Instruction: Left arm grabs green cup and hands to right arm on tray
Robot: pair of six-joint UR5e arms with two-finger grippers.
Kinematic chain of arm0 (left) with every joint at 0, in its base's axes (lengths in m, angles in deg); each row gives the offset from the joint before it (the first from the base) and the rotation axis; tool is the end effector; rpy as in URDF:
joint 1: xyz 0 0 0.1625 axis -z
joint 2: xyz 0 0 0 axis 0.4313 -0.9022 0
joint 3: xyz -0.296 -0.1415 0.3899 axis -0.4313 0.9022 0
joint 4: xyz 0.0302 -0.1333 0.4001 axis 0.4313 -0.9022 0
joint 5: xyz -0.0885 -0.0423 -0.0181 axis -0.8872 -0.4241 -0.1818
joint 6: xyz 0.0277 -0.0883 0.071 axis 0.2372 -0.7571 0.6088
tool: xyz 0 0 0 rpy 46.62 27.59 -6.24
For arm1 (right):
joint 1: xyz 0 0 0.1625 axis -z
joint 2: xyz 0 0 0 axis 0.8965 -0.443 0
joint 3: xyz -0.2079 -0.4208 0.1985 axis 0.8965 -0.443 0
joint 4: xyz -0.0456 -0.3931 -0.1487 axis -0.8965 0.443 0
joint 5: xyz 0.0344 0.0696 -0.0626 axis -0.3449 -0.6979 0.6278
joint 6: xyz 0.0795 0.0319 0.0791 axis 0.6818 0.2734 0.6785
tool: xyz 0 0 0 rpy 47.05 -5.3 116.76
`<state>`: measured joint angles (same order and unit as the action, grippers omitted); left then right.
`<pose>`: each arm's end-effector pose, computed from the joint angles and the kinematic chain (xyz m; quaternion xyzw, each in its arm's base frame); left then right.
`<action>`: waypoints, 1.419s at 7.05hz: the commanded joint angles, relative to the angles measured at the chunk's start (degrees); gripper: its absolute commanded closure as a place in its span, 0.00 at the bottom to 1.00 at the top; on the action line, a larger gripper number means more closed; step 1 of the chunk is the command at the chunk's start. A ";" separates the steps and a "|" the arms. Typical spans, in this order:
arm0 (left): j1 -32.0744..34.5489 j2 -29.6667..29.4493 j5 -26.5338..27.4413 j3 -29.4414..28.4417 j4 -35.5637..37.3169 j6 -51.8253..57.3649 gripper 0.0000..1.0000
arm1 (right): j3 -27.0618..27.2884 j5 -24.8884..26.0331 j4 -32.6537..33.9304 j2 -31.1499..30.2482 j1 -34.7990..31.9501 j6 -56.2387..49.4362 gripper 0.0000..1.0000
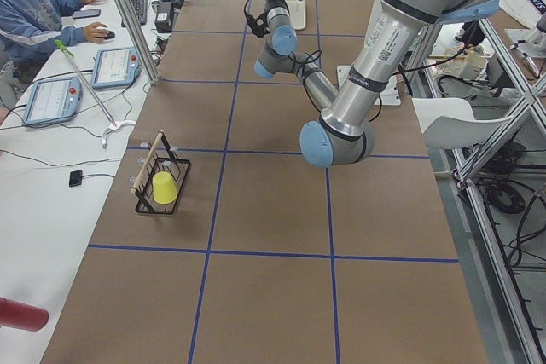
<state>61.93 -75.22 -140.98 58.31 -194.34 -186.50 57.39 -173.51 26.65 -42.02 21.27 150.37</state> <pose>0.4256 -0.4471 0.1743 -0.1932 0.9065 -0.1875 0.3254 -0.3497 -0.4390 0.2366 -0.0364 -0.8910 0.1248 0.4350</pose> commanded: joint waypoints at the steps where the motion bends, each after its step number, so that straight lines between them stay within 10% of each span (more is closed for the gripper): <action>1: -0.25 0.16 -0.02 -0.02 0.02 0.09 0.66 | 0.05 0.01 -0.02 0.08 -0.02 0.00 1.00; 2: -0.25 0.25 -0.02 -0.02 0.02 0.26 0.15 | 0.14 0.01 -0.37 0.08 -0.02 0.08 1.00; 3: -0.25 0.34 -0.02 -0.02 0.02 0.52 0.01 | 0.14 0.10 -1.59 -0.35 -0.02 1.21 1.00; 10: 5.01 3.94 0.07 0.51 0.63 3.75 0.00 | 1.01 -1.64 -1.44 -10.51 -3.34 1.93 1.00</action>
<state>65.59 -71.84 -140.97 59.72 -194.04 -184.84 58.00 -174.07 24.39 -48.65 19.80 152.66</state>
